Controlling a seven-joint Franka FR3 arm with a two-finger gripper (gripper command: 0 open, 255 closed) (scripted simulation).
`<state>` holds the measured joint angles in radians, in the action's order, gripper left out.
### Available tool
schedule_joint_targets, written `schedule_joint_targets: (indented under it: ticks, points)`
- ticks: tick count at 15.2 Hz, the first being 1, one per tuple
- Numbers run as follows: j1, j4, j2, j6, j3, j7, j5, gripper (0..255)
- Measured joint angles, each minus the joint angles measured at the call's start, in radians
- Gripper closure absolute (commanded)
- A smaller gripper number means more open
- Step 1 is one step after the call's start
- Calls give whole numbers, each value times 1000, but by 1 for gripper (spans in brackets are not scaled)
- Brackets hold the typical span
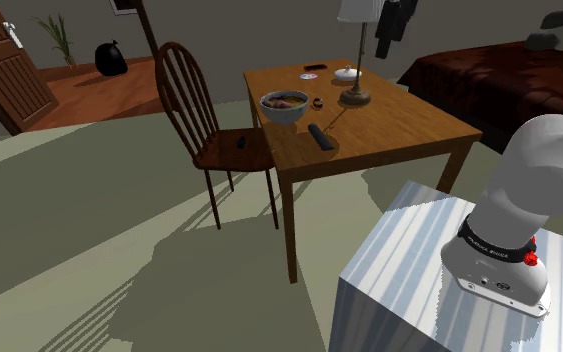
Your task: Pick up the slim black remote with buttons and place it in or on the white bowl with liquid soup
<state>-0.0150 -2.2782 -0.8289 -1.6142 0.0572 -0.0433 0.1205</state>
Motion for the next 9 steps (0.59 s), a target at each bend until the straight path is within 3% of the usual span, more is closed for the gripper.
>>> schedule_joint_targets:
  ticks: [4, 9]
  points:
    - [20, -14, 54, -56, -5, 44, -10, 0]
    - [62, -60, 174, -194, -14, 146, -35, 0]
